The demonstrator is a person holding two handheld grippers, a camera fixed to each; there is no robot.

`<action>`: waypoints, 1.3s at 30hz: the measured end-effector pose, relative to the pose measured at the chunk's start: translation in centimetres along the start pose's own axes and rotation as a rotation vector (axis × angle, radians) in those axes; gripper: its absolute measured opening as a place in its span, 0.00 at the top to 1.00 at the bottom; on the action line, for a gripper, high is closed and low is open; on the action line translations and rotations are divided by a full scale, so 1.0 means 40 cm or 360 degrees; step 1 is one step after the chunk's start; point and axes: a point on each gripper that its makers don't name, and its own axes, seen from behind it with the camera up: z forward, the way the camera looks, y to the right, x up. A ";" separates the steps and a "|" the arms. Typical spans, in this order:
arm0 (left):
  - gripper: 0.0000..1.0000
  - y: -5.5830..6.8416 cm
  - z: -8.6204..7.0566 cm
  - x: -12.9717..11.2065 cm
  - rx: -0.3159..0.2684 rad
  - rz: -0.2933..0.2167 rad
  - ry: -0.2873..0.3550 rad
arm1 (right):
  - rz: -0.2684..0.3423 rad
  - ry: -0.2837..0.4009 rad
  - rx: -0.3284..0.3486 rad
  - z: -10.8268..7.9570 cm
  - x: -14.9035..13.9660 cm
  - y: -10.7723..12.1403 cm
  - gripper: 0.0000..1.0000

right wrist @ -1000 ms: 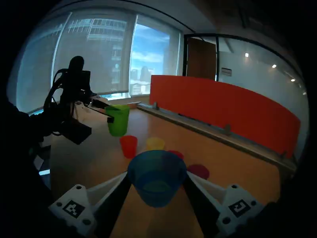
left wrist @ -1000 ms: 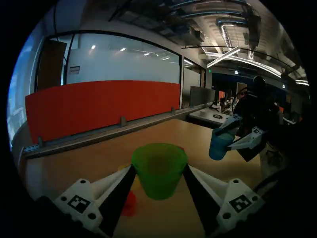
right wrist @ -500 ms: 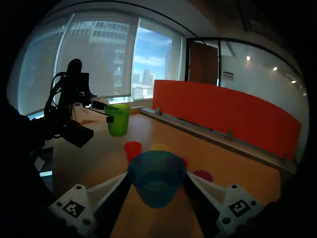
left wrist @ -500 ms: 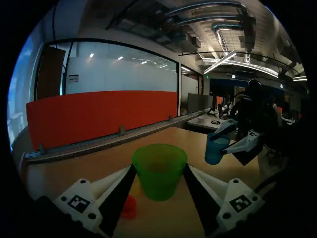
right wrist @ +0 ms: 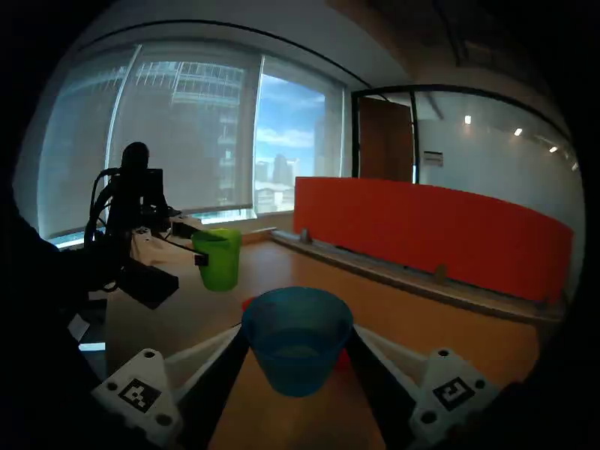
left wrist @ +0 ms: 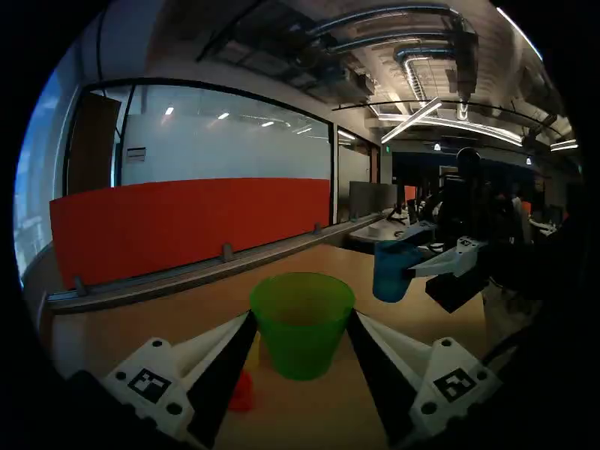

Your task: Pour water

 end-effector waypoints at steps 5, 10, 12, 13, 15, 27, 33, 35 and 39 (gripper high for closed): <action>0.15 0.013 -0.007 -0.002 -0.0014 -0.0002 0.0009 | 0.0003 0.0056 0.0010 0.011 0.028 -0.002 0.10; 0.15 0.026 -0.016 -0.001 -0.0026 0.0016 0.0032 | 0.0001 0.0095 0.0015 0.020 0.052 0.000 0.10; 0.15 0.031 -0.020 -0.001 -0.0033 0.0022 0.0040 | -0.0001 0.0106 0.0014 0.023 0.060 0.003 0.10; 0.15 0.033 -0.021 -0.002 -0.0037 0.0024 0.0042 | -0.0003 0.0109 0.0013 0.025 0.064 0.004 0.10; 0.15 0.034 -0.023 -0.003 -0.0041 0.0027 0.0045 | -0.0007 0.0115 0.0013 0.029 0.071 0.006 0.10; 0.15 0.048 -0.027 -0.023 -0.0060 -0.0002 0.0079 | -0.0110 0.0115 0.0037 0.057 0.102 -0.004 0.10; 0.15 0.063 -0.027 -0.036 -0.0084 -0.0010 0.0096 | -0.0174 0.0131 0.0046 0.068 0.125 -0.012 0.10; 0.15 0.067 -0.027 -0.042 -0.0092 -0.0012 0.0093 | -0.0198 0.0130 0.0044 0.072 0.131 -0.013 0.10; 0.15 0.070 -0.026 -0.051 -0.0090 0.0003 0.0092 | -0.0260 0.0120 0.0045 0.082 0.137 -0.016 0.10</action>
